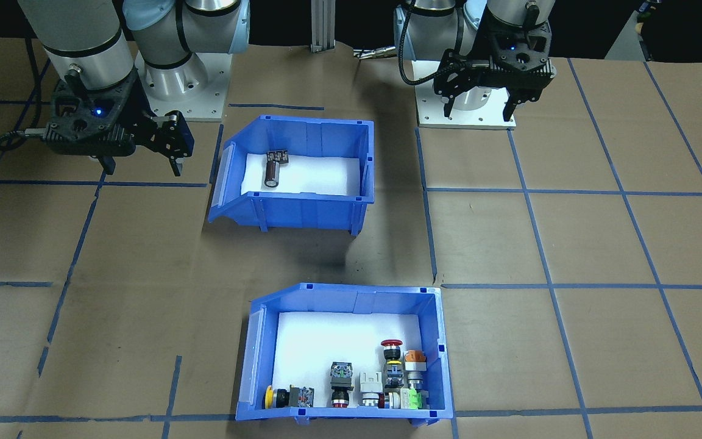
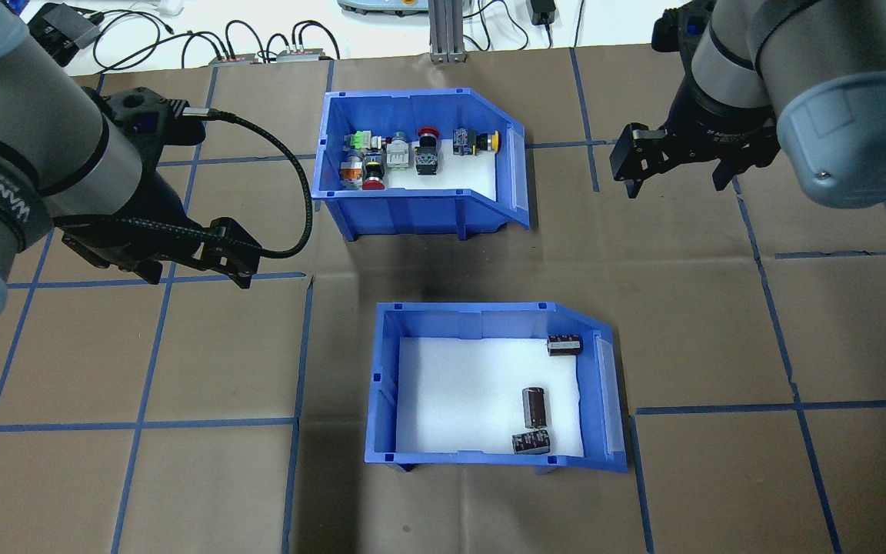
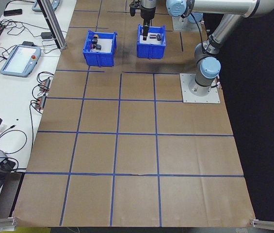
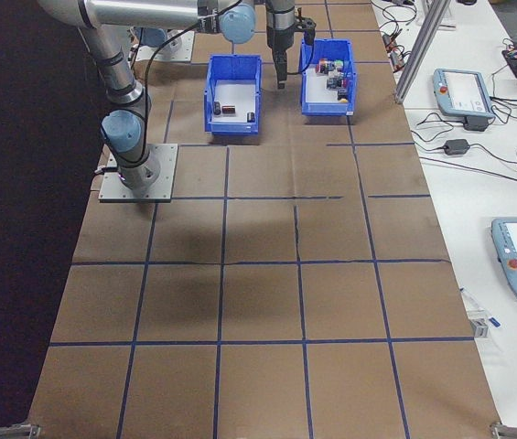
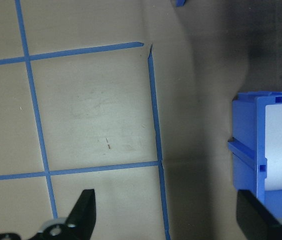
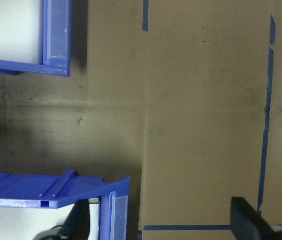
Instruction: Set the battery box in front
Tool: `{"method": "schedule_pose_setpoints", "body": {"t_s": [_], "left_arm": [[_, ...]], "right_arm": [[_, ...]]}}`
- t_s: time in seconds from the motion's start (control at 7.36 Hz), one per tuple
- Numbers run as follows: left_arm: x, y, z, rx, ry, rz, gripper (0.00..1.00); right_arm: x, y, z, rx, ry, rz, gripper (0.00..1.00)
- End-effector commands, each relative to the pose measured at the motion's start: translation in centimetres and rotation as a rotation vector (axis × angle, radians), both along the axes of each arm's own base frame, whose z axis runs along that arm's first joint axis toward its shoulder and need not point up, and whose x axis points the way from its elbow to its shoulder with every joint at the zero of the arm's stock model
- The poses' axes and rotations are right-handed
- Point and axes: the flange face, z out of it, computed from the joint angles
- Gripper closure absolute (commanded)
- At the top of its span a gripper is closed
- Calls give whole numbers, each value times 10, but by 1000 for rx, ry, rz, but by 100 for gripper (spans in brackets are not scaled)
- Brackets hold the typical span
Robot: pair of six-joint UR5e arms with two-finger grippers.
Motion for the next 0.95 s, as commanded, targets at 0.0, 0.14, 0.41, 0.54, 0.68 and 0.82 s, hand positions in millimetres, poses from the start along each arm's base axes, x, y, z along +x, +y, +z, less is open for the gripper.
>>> {"method": "schedule_pose_setpoints", "body": {"t_s": [0.0, 0.14, 0.41, 0.54, 0.68, 0.82], "left_arm": [[1, -12, -10, -24, 6, 83, 0], [0, -14, -16, -15, 7, 132, 1], [-9, -3, -34, 24, 16, 444, 1], [-11, 12, -54, 47, 24, 543, 1], [-22, 21, -66, 62, 89, 689, 1], [-34, 42, -78, 84, 84, 825, 2]], "right_arm": [[2, -5, -3, 6, 6, 137, 0], [2, -11, -10, 16, 11, 202, 0], [5, -42, -21, 37, 12, 268, 0], [8, -63, -26, 44, 12, 391, 0], [17, -79, -27, 44, 17, 528, 0], [45, -94, -28, -1, 32, 627, 0]]}}
